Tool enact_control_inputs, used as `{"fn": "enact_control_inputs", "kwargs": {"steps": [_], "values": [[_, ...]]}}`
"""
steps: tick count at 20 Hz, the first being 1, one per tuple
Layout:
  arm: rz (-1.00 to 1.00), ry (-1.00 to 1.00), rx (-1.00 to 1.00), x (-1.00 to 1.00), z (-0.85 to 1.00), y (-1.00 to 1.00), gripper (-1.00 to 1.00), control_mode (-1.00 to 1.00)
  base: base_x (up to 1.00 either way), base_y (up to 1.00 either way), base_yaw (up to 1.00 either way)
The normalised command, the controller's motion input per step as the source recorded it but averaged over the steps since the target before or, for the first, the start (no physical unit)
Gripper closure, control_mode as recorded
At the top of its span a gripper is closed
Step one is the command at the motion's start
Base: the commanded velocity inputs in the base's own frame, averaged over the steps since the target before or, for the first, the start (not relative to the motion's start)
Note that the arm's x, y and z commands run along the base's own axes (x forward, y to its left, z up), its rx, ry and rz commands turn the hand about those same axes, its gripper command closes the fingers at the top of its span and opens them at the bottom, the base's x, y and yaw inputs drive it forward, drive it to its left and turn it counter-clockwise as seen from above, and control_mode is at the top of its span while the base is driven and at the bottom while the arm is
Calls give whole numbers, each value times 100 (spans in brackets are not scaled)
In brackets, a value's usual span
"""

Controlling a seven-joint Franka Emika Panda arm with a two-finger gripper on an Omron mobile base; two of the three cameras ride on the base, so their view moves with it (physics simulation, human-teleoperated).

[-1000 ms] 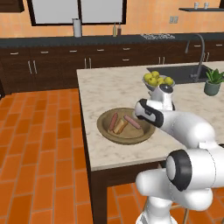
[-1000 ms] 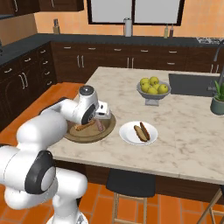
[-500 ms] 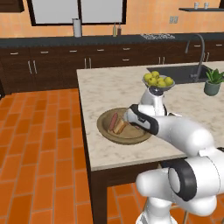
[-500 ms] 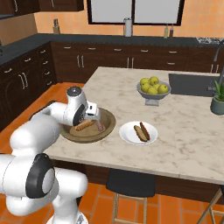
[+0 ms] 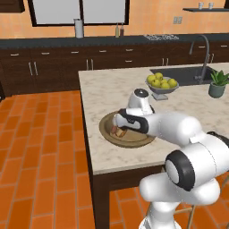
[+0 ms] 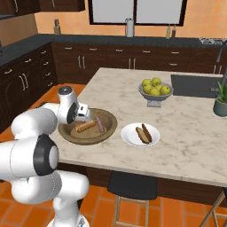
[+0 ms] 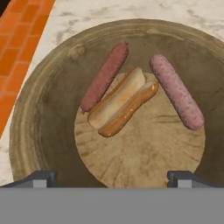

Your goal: Place one bun and one sausage from the bowl on each plate.

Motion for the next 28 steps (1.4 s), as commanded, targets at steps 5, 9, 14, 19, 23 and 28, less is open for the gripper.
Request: {"fn": "enact_control_inputs", "kwargs": {"steps": [5,9,14,19,23,28], "values": [[0,14,9,1,-27,1,-100,-100,0,0,0],[0,1,14,6,-11,0,-100,-100,0,0,0],[-1,1,9,3,-24,7,-100,-100,0,0,0],[-1,0,1,5,-21,6,-100,-100,0,0,0],[-2,0,0,11,-22,-5,-100,-100,0,0,0],[-3,1,0,28,-23,-3,-100,-100,0,0,0]]}}
